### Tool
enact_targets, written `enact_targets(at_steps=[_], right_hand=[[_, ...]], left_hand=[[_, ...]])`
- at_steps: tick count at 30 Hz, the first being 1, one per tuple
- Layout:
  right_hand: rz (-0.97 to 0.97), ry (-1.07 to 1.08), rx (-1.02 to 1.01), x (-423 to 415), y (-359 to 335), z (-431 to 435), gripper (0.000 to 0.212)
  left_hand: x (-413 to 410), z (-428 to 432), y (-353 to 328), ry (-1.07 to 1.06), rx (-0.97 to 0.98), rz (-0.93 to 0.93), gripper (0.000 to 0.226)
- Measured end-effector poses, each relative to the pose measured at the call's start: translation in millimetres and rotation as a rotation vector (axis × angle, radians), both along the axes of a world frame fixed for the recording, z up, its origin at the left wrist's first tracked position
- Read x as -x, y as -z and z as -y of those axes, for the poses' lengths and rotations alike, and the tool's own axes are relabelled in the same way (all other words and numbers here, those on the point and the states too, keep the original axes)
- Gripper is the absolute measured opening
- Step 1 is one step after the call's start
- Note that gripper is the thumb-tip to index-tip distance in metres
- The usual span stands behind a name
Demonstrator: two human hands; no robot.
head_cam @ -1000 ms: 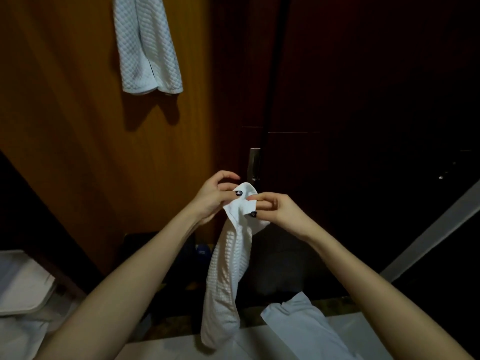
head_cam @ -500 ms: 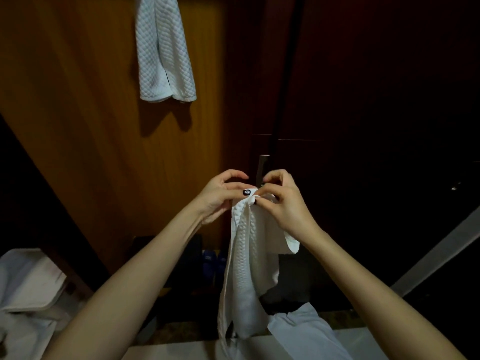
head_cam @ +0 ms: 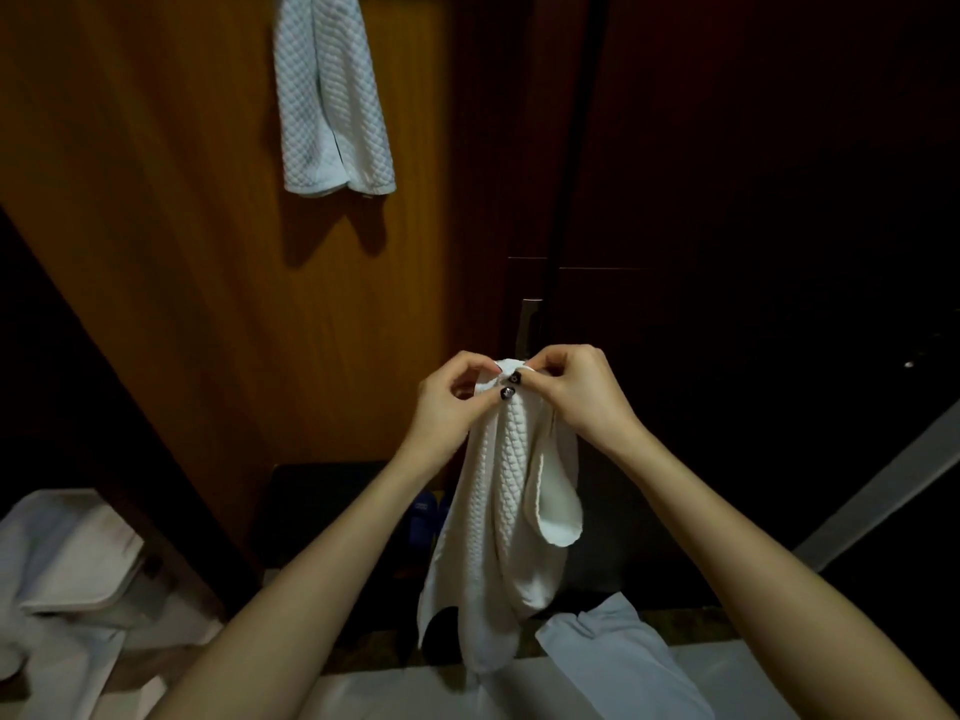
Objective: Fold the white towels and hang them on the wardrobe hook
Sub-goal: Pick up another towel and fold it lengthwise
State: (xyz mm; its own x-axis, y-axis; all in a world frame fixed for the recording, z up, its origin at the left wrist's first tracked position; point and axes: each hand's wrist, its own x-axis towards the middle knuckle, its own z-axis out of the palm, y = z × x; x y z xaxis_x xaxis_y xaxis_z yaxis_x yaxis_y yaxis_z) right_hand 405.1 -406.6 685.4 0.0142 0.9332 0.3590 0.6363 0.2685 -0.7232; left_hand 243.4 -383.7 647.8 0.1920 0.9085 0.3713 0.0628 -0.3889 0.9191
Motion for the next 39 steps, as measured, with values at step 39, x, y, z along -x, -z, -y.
enact_targets(at_steps=[39], right_hand=[[0.247, -0.149, 0.066, -28.6, -18.7, 14.5, 0.034]], left_hand=[[13.8, -39.8, -93.7, -0.216, -0.098, 0.168, 0.019]])
